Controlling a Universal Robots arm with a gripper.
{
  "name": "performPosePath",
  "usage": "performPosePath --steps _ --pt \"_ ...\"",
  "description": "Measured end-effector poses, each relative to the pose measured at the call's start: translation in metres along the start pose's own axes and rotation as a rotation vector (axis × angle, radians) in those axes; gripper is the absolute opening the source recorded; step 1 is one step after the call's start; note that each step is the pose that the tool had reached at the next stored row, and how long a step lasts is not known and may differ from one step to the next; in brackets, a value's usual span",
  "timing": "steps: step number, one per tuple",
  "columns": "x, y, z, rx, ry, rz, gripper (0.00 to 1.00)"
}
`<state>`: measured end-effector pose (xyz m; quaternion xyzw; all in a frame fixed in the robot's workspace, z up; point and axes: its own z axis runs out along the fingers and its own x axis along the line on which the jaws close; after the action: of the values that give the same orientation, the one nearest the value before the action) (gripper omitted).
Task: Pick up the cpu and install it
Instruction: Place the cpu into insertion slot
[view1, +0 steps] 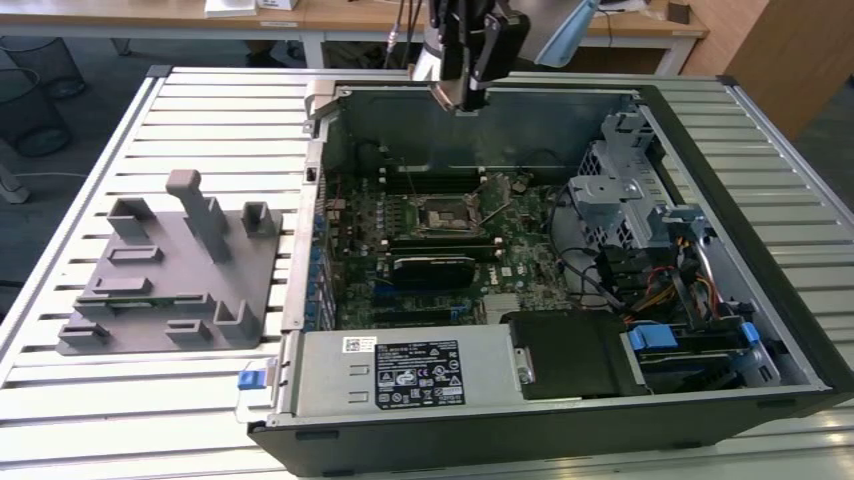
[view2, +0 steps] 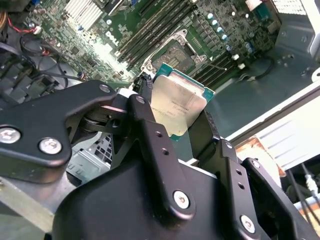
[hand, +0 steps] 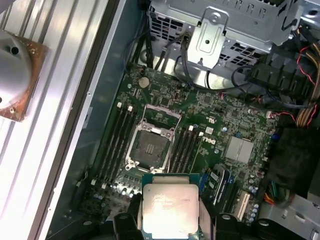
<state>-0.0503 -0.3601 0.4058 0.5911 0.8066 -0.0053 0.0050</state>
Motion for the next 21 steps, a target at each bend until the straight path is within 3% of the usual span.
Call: performPosePath --steps 13,21 --pt "0.0035 0.0011 0.0007 0.0016 0.0002 0.126 0.54" --pt "0.0044 0.0012 0.0010 0.0018 0.0003 0.148 0.54"
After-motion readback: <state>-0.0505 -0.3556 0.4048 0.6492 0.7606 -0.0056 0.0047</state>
